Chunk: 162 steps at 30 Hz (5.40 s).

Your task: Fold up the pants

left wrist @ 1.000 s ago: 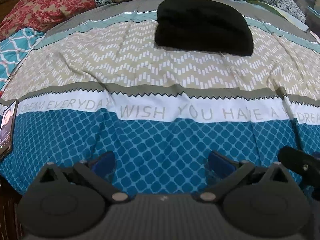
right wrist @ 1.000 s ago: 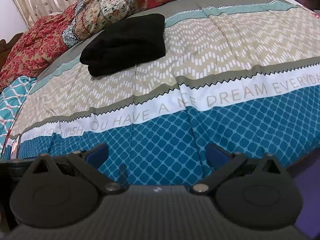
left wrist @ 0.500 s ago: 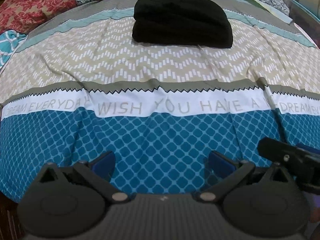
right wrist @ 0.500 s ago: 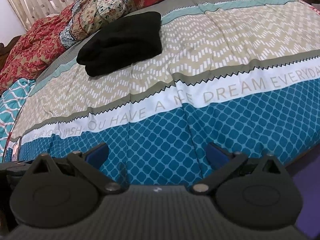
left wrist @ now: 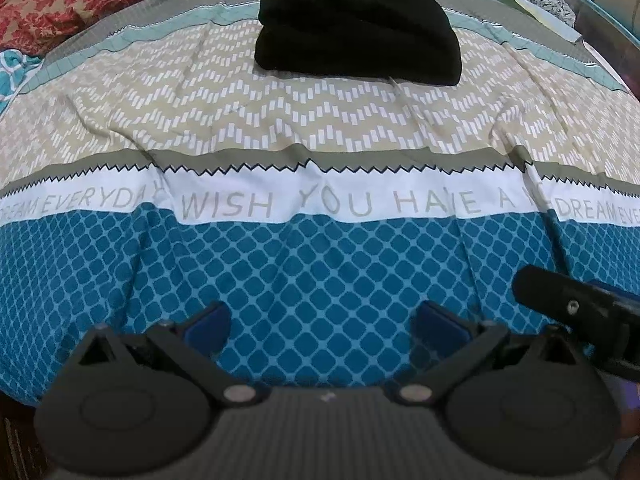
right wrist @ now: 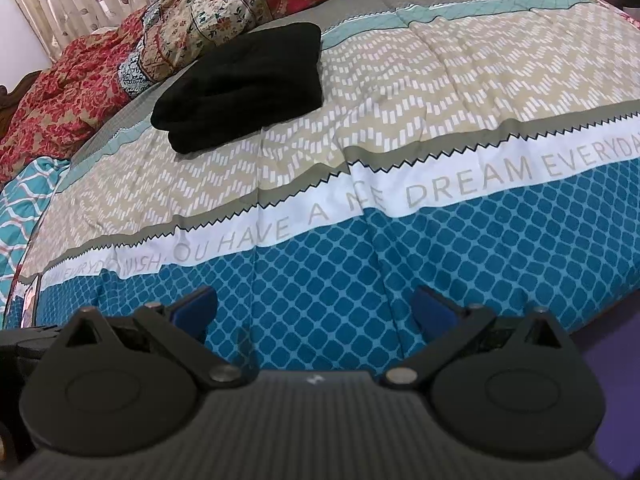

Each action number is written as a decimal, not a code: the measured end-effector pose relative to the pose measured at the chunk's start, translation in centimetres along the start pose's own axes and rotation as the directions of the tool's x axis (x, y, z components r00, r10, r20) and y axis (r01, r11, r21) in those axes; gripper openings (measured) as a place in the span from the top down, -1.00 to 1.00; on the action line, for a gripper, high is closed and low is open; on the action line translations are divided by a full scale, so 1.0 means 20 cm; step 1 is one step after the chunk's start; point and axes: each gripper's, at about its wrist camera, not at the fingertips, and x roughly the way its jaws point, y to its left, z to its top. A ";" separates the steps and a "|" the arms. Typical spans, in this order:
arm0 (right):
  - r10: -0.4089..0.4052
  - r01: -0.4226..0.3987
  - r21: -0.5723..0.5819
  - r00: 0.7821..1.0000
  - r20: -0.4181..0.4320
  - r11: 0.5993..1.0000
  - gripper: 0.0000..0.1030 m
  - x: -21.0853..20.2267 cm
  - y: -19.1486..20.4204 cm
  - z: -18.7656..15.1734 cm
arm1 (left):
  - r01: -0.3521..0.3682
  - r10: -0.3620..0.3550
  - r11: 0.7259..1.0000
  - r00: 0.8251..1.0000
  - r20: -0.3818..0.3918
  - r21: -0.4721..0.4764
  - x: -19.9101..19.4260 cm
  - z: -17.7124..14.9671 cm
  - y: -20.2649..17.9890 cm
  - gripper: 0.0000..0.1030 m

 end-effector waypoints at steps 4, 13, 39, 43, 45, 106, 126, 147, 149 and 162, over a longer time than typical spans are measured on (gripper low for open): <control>-0.001 0.001 0.002 1.000 -0.009 1.000 -1.00 0.01 0.00 0.00 | -0.004 0.004 1.000 1.000 -0.010 0.000 0.02 0.01 0.00 -1.00; -0.002 0.002 0.004 1.000 -0.014 1.000 -1.00 0.02 -0.01 0.00 | -0.017 0.017 1.000 1.000 -0.024 0.007 0.05 0.00 0.00 -1.00; -0.001 0.002 -0.021 1.000 0.013 1.000 -1.00 -0.02 0.02 0.01 | -0.047 0.047 0.999 0.999 0.001 0.001 0.00 0.00 0.00 -1.00; 0.003 -0.002 -0.030 0.999 0.046 1.000 -1.00 -0.07 0.04 0.02 | -0.077 0.078 0.997 0.996 0.051 -0.007 -0.08 0.00 0.01 -1.00; 0.012 -0.010 -0.028 0.998 0.056 1.000 -1.00 -0.09 0.04 0.03 | -0.086 0.087 0.996 0.993 0.075 -0.016 -0.12 0.00 0.01 -1.00; 0.051 -0.034 -0.095 0.981 0.185 0.995 -1.00 -0.27 0.17 0.07 | -0.145 0.148 0.989 0.971 0.187 -0.026 -0.32 -0.01 0.03 -1.00; 0.053 -0.027 -0.124 0.977 0.207 0.992 -1.00 -0.29 0.25 0.12 | -0.119 0.129 0.990 0.981 0.143 -0.072 -0.29 0.00 0.13 -1.00; 0.057 -0.028 -0.144 0.979 0.197 0.989 -1.00 -0.28 0.29 0.13 | -0.176 0.198 0.976 0.963 0.182 -0.129 -0.31 0.00 0.24 -1.00; 0.059 -0.030 -0.146 0.978 0.200 0.989 -1.00 -0.28 0.30 0.13 | -0.180 0.203 0.975 0.962 0.182 -0.132 -0.31 0.00 0.25 -1.00; 0.059 -0.031 -0.146 0.979 0.193 0.989 -1.00 -0.27 0.31 0.12 | -0.199 0.218 0.970 0.967 0.134 -0.143 -0.29 -0.02 0.29 -1.00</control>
